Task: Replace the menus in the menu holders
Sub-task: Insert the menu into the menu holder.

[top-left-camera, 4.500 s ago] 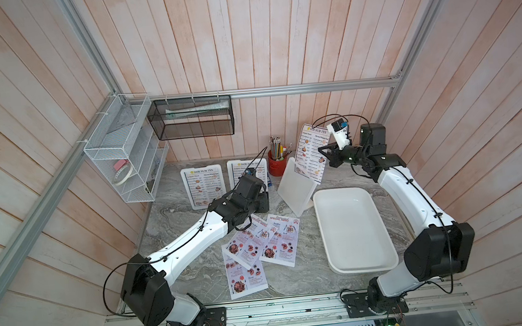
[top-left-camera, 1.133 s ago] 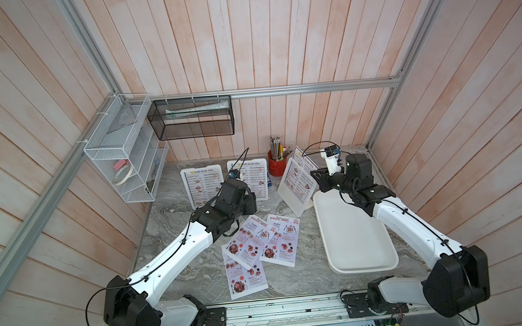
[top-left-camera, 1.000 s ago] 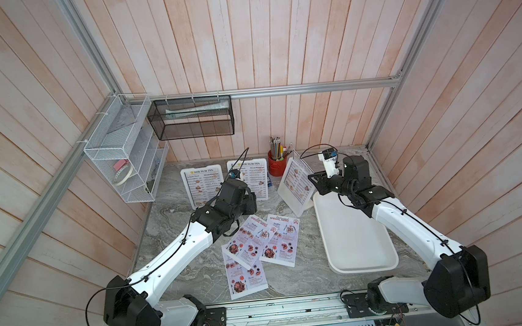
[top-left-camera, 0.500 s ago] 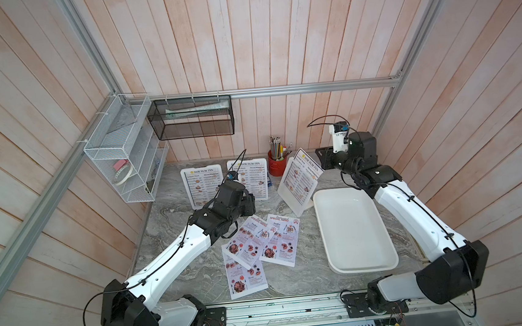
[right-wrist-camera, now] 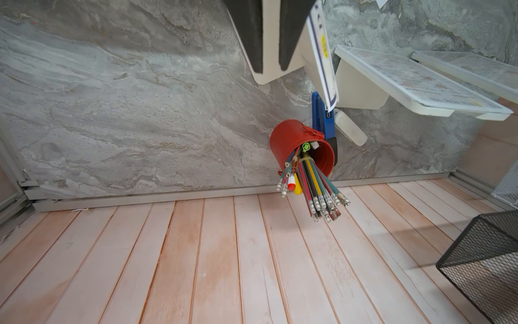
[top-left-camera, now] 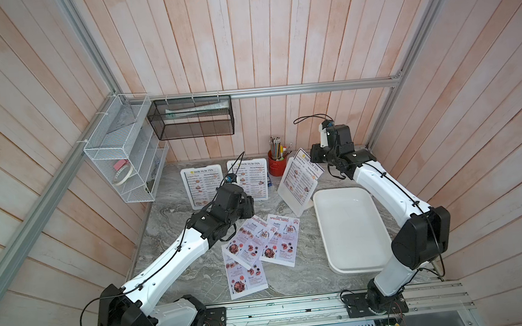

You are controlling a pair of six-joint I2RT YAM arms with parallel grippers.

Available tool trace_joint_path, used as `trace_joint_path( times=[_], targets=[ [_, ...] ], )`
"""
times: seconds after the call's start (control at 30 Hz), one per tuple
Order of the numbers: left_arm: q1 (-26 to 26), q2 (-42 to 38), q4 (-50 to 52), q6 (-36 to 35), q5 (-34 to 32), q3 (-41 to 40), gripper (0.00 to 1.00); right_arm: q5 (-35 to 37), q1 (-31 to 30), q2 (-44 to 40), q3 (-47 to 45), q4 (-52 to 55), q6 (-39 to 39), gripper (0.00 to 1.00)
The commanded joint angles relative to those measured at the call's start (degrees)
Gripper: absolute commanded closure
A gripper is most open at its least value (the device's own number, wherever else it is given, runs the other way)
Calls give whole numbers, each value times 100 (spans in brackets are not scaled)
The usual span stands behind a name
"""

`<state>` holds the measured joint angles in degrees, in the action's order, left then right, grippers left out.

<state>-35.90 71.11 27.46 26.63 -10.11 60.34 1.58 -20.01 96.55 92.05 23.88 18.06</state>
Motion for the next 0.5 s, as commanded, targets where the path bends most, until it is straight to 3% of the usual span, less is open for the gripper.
trace_joint_path(
  times=[0.0, 0.47],
  targets=[
    [48, -105, -79, 30, 44, -72, 38, -154, -138, -8, 47, 129, 105, 86],
    [50, -139, -46, 42, 26, -48, 38, -343, -284, -97, -485, -144, 247, 87]
  ],
)
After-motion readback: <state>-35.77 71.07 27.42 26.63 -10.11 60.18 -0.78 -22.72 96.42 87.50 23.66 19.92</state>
